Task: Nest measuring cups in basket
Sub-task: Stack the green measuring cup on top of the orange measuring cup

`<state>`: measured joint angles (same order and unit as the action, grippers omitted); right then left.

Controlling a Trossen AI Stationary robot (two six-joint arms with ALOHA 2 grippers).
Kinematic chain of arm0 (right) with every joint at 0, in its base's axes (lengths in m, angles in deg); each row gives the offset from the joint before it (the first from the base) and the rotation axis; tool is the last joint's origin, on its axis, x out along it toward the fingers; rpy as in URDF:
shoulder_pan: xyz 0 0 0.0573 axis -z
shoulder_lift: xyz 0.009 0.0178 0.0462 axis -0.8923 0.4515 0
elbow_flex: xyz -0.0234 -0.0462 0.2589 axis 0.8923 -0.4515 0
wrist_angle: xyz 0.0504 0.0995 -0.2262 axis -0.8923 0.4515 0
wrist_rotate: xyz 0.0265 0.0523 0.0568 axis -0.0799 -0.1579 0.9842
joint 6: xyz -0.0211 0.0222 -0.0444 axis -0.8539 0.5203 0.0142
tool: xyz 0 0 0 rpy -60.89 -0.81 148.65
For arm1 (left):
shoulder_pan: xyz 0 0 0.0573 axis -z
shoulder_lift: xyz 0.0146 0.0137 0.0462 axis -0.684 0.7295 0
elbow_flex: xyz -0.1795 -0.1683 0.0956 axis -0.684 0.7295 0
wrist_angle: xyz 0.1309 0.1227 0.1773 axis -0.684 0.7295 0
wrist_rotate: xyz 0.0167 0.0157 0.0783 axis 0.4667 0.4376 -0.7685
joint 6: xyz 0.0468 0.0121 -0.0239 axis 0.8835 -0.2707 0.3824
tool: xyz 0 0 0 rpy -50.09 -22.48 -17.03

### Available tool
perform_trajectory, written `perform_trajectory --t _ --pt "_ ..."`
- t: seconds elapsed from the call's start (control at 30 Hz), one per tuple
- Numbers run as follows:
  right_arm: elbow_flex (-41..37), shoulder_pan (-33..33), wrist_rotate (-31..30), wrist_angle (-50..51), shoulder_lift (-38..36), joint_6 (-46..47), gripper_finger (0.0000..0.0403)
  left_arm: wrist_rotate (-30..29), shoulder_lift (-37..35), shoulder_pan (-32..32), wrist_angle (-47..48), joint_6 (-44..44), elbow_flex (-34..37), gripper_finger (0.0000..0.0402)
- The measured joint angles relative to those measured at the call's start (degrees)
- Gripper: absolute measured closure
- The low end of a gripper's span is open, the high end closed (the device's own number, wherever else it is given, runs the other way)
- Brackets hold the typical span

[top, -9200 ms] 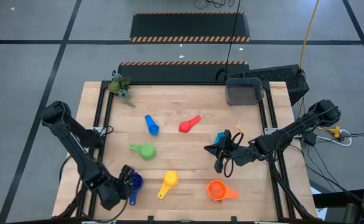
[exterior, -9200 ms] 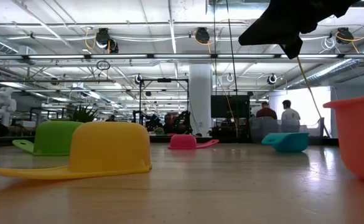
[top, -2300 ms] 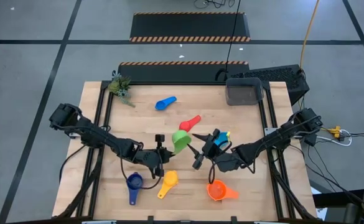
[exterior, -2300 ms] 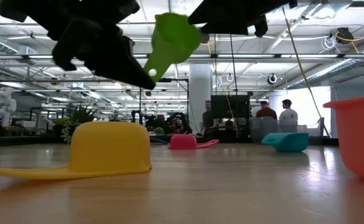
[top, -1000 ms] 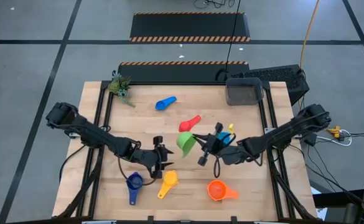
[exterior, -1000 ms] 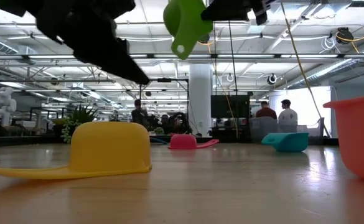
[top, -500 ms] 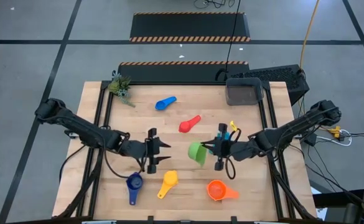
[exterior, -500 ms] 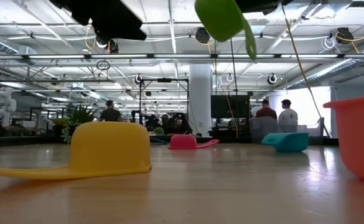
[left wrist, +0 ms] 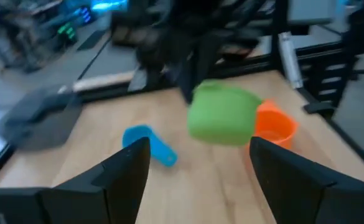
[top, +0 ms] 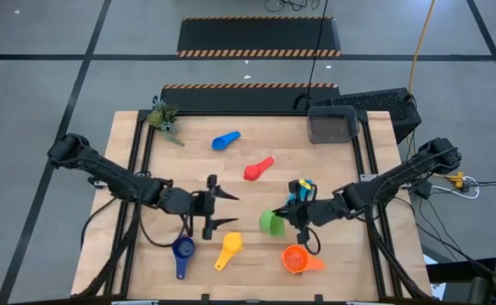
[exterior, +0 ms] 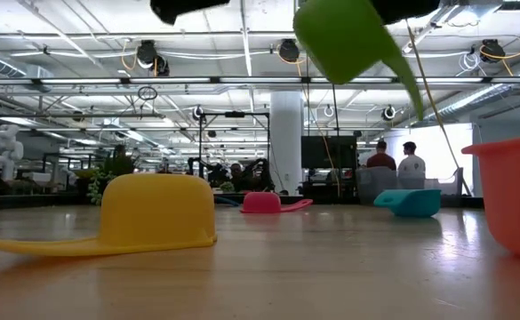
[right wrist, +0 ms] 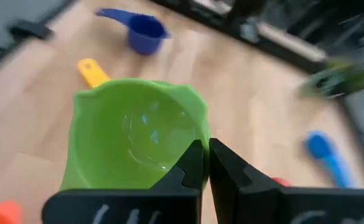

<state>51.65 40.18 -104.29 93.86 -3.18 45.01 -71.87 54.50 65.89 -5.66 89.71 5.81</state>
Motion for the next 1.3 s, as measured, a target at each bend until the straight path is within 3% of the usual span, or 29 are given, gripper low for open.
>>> perform_trajectory --t 0.27,0.47,0.7,0.97,1.3 --pt "0.0 9.6 19.4 3.9 0.0 11.2 0.0403 4.0 2.9 0.7 12.9 9.7 -11.9 0.0175" --pt "0.1 17.2 34.7 4.7 0.7 20.2 0.0403 5.6 11.8 -0.5 22.7 15.3 -23.4 0.0182" --pt "0.0 18.8 50.2 3.6 3.4 14.8 0.0403 4.4 20.1 -0.4 23.2 28.8 -28.3 0.0168" --pt "0.1 17.2 57.8 -2.2 3.8 4.6 0.0403 1.7 24.6 0.3 14.4 35.2 -28.2 0.0204" --pt "0.0 15.0 58.2 -6.2 3.8 -6.3 0.0403 5.7 25.1 -0.5 10.4 35.0 -28.2 0.0252"
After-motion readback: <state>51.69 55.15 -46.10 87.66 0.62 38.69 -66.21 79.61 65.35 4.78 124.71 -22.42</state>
